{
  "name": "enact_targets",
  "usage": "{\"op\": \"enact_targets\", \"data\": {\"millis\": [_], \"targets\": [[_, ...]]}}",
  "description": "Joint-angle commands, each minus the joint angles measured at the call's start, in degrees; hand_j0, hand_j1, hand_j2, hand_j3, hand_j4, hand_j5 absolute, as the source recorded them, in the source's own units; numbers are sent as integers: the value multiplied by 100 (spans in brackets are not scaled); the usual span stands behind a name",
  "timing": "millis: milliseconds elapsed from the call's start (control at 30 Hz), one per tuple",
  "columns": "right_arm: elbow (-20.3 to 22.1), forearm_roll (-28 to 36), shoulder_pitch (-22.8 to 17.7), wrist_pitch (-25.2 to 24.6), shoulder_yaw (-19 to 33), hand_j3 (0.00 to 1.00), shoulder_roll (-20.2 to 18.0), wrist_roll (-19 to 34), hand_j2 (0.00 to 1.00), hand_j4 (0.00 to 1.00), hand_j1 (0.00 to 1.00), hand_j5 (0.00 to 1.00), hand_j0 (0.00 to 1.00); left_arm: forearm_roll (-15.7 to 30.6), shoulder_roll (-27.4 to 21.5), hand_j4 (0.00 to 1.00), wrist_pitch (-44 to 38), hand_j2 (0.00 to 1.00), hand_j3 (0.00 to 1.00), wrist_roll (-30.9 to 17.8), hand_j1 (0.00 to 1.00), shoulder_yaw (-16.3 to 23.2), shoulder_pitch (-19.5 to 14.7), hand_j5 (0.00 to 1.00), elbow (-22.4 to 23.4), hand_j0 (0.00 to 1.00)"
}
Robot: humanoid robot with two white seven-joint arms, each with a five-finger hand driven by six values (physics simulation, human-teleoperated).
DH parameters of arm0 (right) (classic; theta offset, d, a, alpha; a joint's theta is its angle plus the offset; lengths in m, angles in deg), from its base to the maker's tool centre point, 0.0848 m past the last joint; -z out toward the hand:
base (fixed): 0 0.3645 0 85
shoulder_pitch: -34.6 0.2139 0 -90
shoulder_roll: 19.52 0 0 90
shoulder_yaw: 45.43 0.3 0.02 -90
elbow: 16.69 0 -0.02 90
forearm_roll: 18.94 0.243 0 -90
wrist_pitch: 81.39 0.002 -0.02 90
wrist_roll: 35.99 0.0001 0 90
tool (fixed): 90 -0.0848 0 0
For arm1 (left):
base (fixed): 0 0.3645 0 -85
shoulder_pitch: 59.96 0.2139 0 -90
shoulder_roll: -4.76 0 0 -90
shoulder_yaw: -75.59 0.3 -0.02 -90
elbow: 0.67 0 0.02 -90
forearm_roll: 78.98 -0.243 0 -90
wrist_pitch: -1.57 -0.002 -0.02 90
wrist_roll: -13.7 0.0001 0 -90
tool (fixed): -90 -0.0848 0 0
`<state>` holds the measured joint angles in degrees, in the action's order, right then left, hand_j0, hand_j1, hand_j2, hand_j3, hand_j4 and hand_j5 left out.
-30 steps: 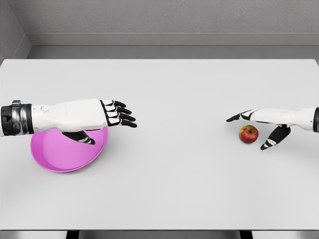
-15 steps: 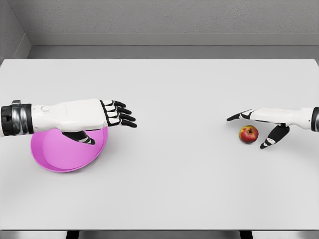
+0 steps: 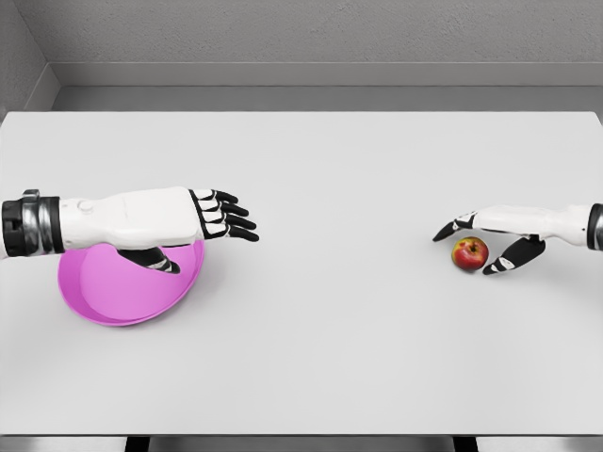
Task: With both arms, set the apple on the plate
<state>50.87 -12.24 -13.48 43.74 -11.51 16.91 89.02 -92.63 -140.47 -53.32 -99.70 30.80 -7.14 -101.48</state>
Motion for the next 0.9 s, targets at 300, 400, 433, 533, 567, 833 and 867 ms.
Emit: {"op": "enact_targets", "data": {"millis": [300,400,433,533,567,833,867], "targets": [[3,-2,0,-13,-8,47,-4,-1,47,47,47,47,47,38,3,100,-11,100,100,11,100,-3,0,100,0,100],[3,-2,0,-13,-8,43,31,-1,43,43,43,43,43,38,-5,100,-11,100,100,2,100,-3,0,100,0,100],[3,-2,0,-13,-8,43,31,-1,43,43,43,43,43,38,-5,100,-11,100,100,2,100,-3,0,100,0,100],[3,-2,9,-13,1,43,84,-1,43,43,43,43,43,38,-5,100,-11,100,100,2,100,-3,0,100,0,100],[11,-2,17,-13,1,41,93,-1,41,41,41,41,41,38,-5,100,-11,100,100,2,100,-3,0,100,0,100],[64,60,123,-13,36,41,93,-1,41,41,41,41,41,38,-5,100,-11,100,100,2,100,-3,0,100,8,100],[73,77,132,-13,62,41,84,-1,41,41,41,41,41,38,-5,100,-11,100,100,2,100,-3,0,100,8,100]]}}
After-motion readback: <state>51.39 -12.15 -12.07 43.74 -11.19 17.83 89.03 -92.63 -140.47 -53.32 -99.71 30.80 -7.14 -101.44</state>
